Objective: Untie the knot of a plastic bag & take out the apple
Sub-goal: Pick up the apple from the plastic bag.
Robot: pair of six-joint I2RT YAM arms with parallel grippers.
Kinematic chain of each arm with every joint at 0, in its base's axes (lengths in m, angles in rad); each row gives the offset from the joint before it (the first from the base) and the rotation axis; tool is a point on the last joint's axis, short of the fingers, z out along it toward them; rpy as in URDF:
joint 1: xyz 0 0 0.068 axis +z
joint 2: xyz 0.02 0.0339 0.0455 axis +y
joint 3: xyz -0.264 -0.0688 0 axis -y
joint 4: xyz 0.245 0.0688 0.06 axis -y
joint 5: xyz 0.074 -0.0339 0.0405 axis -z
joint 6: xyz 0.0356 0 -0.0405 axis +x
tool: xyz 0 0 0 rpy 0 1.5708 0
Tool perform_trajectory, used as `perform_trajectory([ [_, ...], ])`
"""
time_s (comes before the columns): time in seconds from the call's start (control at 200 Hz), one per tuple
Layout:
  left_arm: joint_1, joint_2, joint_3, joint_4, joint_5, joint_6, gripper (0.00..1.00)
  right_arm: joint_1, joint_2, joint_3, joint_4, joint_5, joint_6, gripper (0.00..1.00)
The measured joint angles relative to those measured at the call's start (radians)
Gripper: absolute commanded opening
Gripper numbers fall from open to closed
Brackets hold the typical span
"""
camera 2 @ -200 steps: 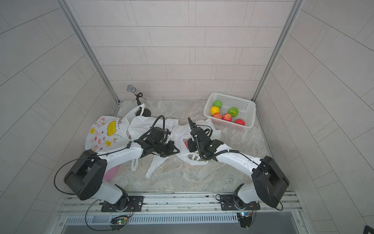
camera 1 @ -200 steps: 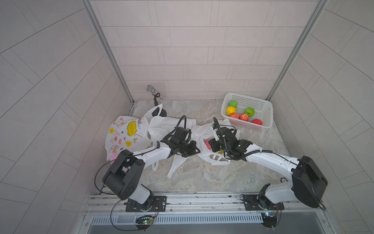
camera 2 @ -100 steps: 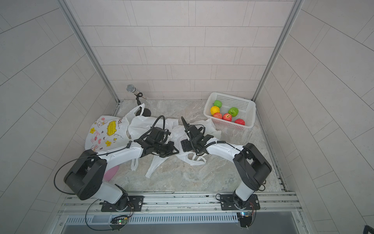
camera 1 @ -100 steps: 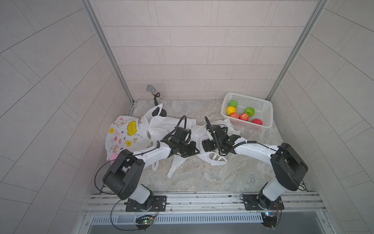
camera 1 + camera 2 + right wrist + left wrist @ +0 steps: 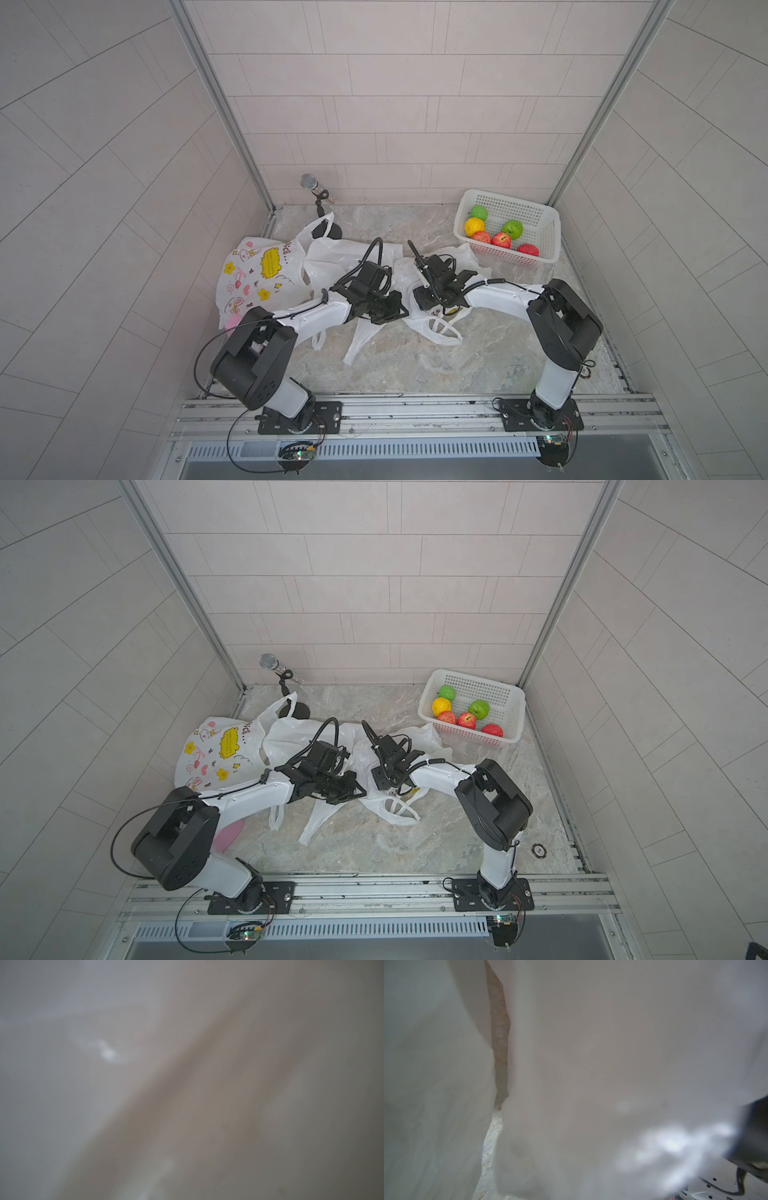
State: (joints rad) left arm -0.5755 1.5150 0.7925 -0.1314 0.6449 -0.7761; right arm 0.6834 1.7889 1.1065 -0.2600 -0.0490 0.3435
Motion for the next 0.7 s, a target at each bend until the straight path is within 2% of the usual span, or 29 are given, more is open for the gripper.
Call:
perform_trajectory([
  [0.16,0.002,-0.002,0.000,-0.013,-0.002,0.007,0.00,0.003,-0.073,-0.054,-0.002,0.004,-0.007,0.32],
  [0.305,0.008,-0.024,0.000,-0.028,-0.004,0.008,0.00,0.013,-0.267,-0.156,-0.010,-0.010,-0.015,0.21],
  [0.595,0.019,-0.063,0.026,-0.063,-0.042,0.010,0.00,0.011,-0.716,-0.344,-0.045,-0.169,-0.028,0.16],
  [0.7,0.019,-0.064,0.028,-0.068,-0.050,0.010,0.00,-0.054,-0.859,-0.343,-0.063,-0.193,-0.011,0.13],
])
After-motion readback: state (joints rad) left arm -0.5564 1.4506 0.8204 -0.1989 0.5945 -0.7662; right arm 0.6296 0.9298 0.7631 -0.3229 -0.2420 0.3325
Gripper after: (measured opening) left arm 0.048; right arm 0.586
